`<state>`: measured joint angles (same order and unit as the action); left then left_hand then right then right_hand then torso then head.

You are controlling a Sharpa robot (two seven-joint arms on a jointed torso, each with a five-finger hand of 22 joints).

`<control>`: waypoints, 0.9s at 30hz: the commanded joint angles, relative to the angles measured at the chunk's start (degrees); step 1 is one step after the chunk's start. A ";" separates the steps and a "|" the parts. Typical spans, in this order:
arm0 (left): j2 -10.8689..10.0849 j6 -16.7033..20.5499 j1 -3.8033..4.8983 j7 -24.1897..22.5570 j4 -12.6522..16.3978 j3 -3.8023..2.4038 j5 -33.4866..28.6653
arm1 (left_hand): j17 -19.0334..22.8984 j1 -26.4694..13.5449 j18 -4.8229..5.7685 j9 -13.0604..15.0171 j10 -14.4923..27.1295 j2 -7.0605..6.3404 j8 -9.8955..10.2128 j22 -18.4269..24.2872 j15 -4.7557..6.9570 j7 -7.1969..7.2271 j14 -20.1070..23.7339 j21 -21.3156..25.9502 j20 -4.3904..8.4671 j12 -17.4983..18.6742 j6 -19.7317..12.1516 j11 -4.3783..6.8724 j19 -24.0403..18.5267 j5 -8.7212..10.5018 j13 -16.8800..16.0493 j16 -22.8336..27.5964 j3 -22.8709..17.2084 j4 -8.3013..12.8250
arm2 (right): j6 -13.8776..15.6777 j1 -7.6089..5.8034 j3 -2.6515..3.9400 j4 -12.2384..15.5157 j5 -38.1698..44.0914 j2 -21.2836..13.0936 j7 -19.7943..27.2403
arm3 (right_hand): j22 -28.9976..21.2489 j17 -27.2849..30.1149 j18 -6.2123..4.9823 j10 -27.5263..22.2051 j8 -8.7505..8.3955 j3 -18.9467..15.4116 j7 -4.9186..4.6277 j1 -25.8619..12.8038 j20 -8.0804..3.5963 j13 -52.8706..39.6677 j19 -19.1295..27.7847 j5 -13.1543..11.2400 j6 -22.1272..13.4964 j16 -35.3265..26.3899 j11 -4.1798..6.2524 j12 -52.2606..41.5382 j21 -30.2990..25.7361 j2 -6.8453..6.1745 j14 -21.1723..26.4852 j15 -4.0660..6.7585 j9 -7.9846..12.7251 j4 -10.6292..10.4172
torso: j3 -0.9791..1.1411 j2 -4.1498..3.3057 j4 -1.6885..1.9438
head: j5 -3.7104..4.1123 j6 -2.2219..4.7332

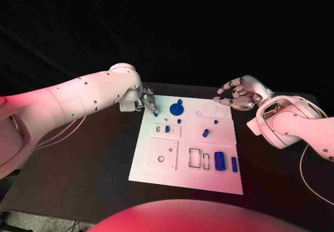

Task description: Assemble the parts on the task board

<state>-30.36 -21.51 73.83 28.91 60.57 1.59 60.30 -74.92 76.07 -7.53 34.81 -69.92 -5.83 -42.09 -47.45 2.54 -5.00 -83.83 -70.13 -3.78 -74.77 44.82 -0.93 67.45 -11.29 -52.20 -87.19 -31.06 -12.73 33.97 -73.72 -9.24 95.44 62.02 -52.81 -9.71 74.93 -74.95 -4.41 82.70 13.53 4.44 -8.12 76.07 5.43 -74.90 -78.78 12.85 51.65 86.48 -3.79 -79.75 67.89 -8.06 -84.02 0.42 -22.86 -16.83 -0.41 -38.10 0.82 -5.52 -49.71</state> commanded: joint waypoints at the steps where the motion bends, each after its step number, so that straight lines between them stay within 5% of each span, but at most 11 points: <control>1: 0.05 -0.07 -0.06 -0.75 0.04 0.04 -0.77 | -6.06 0.76 -0.53 0.63 -0.40 0.33 -0.35 -0.07 -0.02 -0.06 -3.39 -0.39 0.13 -0.06 -0.40 0.14 -0.15 -0.17 0.02 0.17 -3.57 2.85 | -0.34 0.02 0.00 0.05 0.61 0.02 0.16 | 0.57 -4.21 -0.62 0.05 0.21 -0.37 -0.07 -0.45 -0.05 -4.80 -0.28 0.25 -0.38 -0.24 0.39 -0.14 -0.30 0.02 -3.67 0.28 0.03 0.03 | 0.01 -0.01 0.01 | 0.01 -0.03; 13: -2.43 3.74 -0.07 -0.89 2.92 0.03 -4.77 | -7.07 -1.44 -0.36 1.53 -1.40 -1.10 -2.36 -1.40 -0.10 -0.27 -3.82 -1.34 0.04 -0.40 -0.60 0.04 0.54 -0.35 -0.53 -0.23 -10.63 5.98 | -0.36 0.02 0.00 0.03 0.45 -0.02 0.22 | 0.62 -4.26 -0.61 0.13 0.33 -0.33 -0.06 -0.51 -0.06 -4.89 -0.33 0.33 -0.40 -0.23 0.39 -0.24 -0.26 0.18 -3.69 0.29 0.05 0.02 | 0.04 0.09 0.05 | -0.17 0.06; 27: -11.00 13.28 -0.41 -4.45 16.29 0.04 -9.64 | -9.29 -6.04 0.20 1.75 -3.71 -4.14 -4.17 -4.90 0.42 0.20 -4.69 -3.65 0.50 -1.14 1.22 0.59 2.64 -1.42 -2.31 -1.02 -19.49 10.75 | -0.30 0.02 0.00 -0.05 0.38 -0.25 0.26 | 0.62 -4.26 -0.61 0.13 0.33 -0.33 -0.06 -0.51 -0.06 -4.89 -0.33 0.33 -0.40 -0.23 0.39 -0.24 -0.26 0.18 -3.69 0.29 0.05 0.02 | -0.06 0.07 0.11 | -0.43 0.04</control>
<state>-41.17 -12.51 73.54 27.06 76.06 1.63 52.36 -74.91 70.39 -7.53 36.78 -73.37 -9.98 -46.10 -52.33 2.58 -4.97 -83.87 -73.61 -3.24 -75.61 45.51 -0.40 69.67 -12.50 -54.51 -87.91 -39.68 -12.50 33.97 -73.72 -9.24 95.39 61.98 -53.06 -9.69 74.91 -74.93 -4.41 82.70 13.52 4.44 -8.12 76.07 5.43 -74.94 -78.78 12.85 51.65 86.48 -3.79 -79.75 67.89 -8.06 -84.02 0.42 -22.86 -16.83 -0.42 -37.99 0.94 -5.84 -49.63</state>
